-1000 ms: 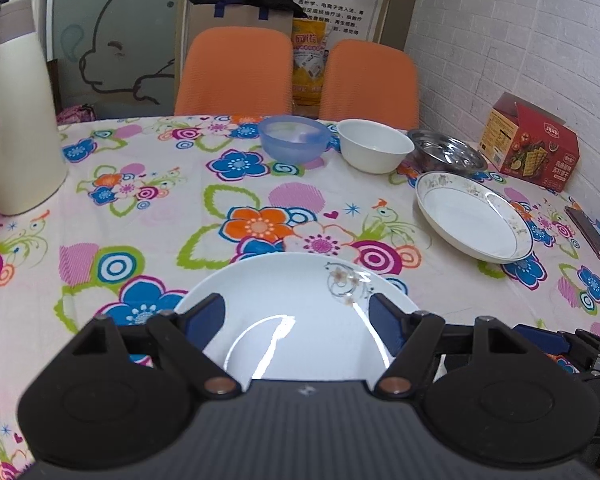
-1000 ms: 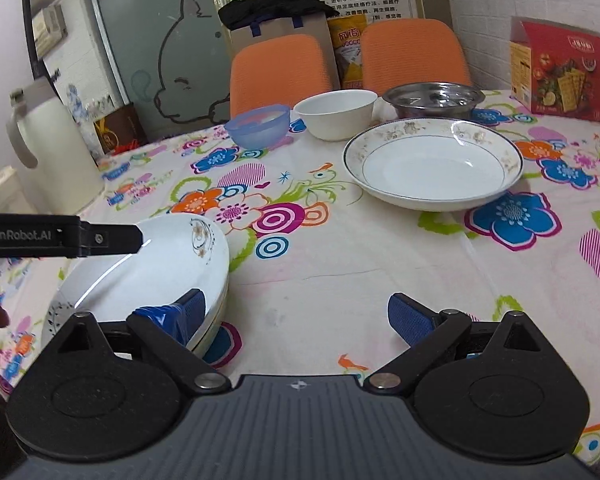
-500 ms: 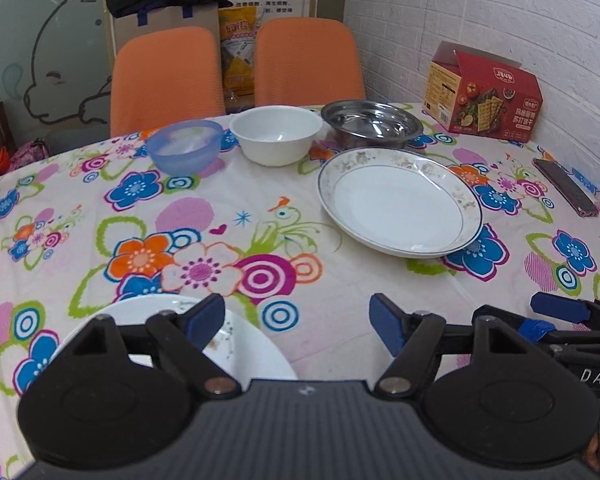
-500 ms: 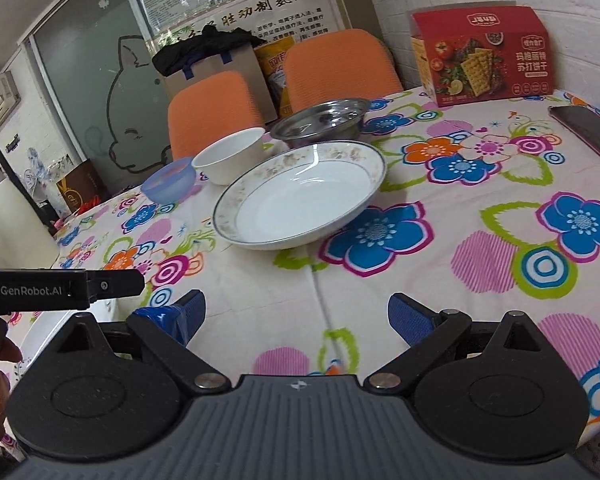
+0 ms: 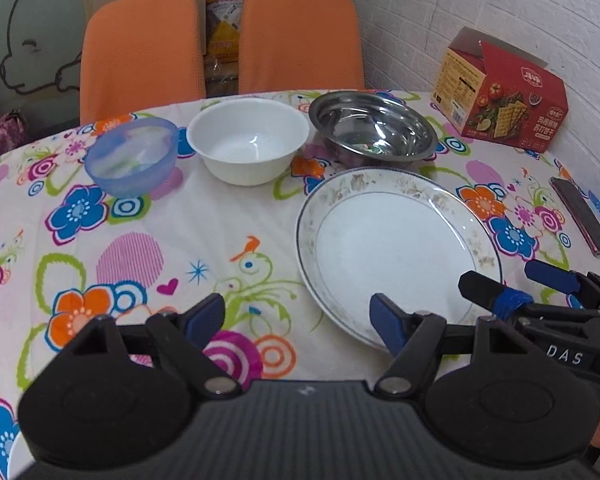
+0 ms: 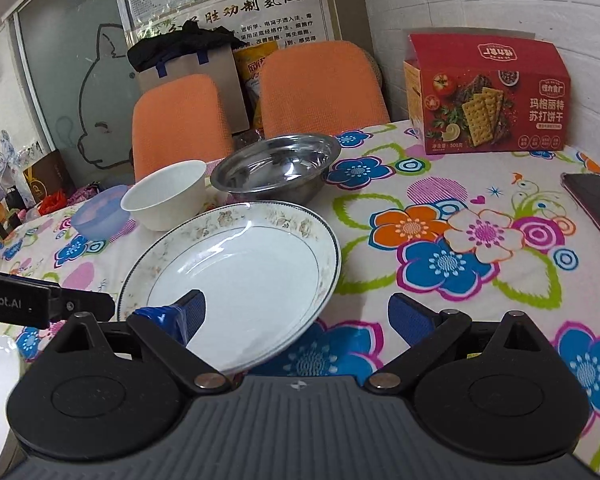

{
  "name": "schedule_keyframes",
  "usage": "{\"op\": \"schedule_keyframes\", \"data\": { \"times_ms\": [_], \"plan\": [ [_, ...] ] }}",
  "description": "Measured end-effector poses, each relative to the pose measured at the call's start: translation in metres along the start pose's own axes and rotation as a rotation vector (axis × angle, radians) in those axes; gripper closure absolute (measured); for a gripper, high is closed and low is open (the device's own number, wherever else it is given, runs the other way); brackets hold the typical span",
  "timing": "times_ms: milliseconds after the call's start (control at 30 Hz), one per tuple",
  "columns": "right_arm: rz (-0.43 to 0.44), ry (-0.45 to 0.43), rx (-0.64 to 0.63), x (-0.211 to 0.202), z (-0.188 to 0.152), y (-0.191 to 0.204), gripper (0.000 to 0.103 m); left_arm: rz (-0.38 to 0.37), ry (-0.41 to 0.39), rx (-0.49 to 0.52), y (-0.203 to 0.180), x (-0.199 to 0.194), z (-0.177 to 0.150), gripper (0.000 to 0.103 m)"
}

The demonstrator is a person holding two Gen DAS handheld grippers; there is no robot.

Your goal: Organize plates and bowls

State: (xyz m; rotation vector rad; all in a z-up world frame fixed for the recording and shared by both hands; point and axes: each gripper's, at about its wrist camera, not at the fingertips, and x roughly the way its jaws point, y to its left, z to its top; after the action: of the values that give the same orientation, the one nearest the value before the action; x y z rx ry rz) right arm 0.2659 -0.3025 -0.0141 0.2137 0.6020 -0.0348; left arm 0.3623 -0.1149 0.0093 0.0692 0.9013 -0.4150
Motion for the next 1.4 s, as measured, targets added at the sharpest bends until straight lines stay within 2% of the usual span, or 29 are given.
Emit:
{"op": "schedule_keyframes", "data": {
  "times_ms": [67, 200, 367, 500, 633, 700, 800, 1167, 1400],
  "plan": [
    [-0.015, 0.012, -0.016, 0.012, 0.006, 0.002, 0.017, -0.019, 0.031, -0.006, -0.002, 0.02, 0.012, 0.03],
    [-0.029, 0.057, -0.042, 0.032, 0.01, 0.005, 0.017, -0.008, 0.084, -0.009, -0.004, 0.051, 0.026, 0.03],
    [-0.014, 0.086, -0.071, 0.045, 0.005, 0.012, 0.017, -0.03, 0.1, -0.004, -0.004, 0.067, 0.027, 0.032],
    [-0.024, 0.088, -0.151, 0.05, 0.0, 0.028, 0.017, -0.022, 0.082, 0.008, -0.009, 0.07, 0.03, 0.033],
    [-0.022, 0.087, -0.149, 0.052, 0.0, 0.034, 0.015, -0.035, 0.078, 0.024, -0.016, 0.07, 0.031, 0.038],
    [-0.027, 0.083, -0.141, 0.052, 0.0, 0.035, 0.015, -0.049, 0.074, 0.043, -0.022, 0.069, 0.031, 0.048],
    [-0.04, 0.081, -0.139, 0.05, -0.001, 0.037, 0.015, -0.051, 0.079, 0.043, -0.023, 0.069, 0.031, 0.049],
    [-0.027, 0.025, -0.131, 0.025, -0.002, 0.047, 0.015, -0.042, 0.014, 0.061, -0.024, 0.036, 0.022, 0.05],
    [-0.011, -0.01, -0.152, -0.012, -0.012, 0.074, 0.015, -0.036, -0.03, 0.039, -0.01, -0.013, -0.004, 0.05]
  ]
}}
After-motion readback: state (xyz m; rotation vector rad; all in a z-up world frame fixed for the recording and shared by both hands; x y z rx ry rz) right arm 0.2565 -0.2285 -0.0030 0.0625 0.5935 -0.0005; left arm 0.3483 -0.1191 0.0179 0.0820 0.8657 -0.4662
